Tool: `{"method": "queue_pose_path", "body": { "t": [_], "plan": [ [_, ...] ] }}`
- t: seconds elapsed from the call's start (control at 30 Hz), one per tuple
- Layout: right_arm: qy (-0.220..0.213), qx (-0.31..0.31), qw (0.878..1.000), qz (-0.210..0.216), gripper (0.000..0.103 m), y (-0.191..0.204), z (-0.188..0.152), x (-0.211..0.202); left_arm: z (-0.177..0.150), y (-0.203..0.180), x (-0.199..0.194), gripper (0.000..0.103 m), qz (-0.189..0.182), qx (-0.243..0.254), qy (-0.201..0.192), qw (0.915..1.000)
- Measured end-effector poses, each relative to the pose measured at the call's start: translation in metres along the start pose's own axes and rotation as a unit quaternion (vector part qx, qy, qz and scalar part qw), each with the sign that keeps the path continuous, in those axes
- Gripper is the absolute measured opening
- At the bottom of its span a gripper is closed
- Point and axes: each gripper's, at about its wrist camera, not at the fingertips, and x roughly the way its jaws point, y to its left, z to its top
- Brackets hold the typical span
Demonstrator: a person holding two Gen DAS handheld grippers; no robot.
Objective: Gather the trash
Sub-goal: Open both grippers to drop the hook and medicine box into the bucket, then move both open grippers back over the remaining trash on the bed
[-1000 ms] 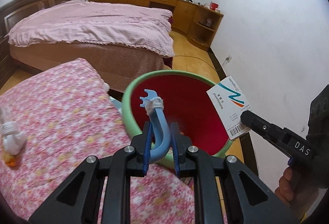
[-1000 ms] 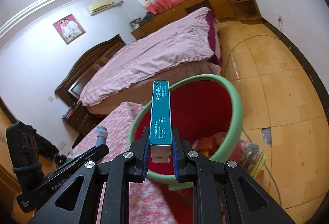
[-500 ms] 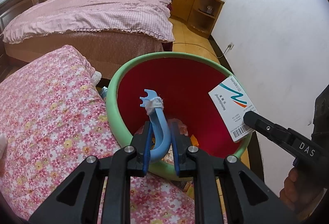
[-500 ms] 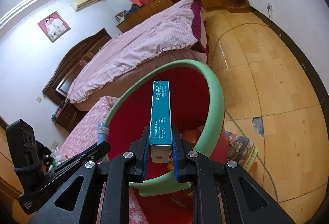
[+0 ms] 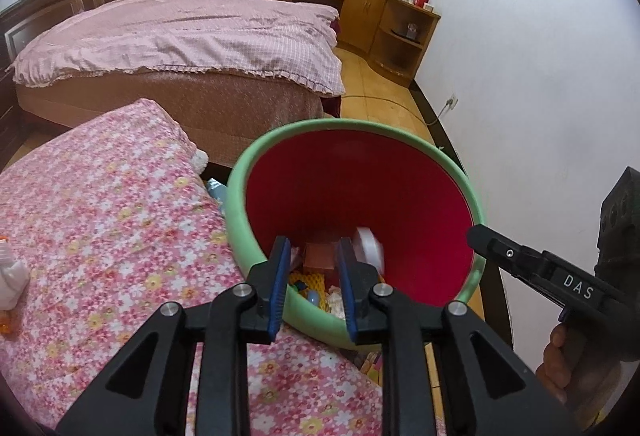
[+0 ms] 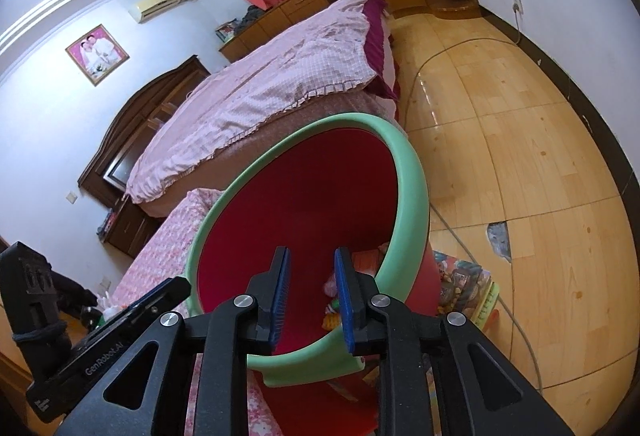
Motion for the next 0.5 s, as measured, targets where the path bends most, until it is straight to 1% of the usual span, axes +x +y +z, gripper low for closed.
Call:
{"method": "queue_pose_path", "body": {
  "t": [0.1, 0.33, 0.43, 0.5],
  "plan": [
    [-0.001, -0.004, 1.0, -0.002, 0.027, 0.005, -0.001, -0.006, -0.001, 0.004, -0.011, 0.023, 0.004, -0.004, -0.006, 1.0],
    [-0.009, -0.023, 1.0, 0.007, 0.028, 0.024, -0.005, -0.024, -0.006, 0.013, -0.041, 0.023, 0.019, -0.015, -0.02, 0.9995],
    [-0.01, -0.032, 0.999, 0.018, 0.029, 0.033, -0.008, -0.029, -0.009, 0.018, -0.054, 0.027, 0.028, -0.022, -0.026, 0.999],
    [-0.006, -0.038, 0.999, 0.025, 0.032, 0.041, -0.011, -0.031, -0.011, 0.023, -0.063, 0.029, 0.036, -0.026, -0.031, 0.9985]
  ]
}}
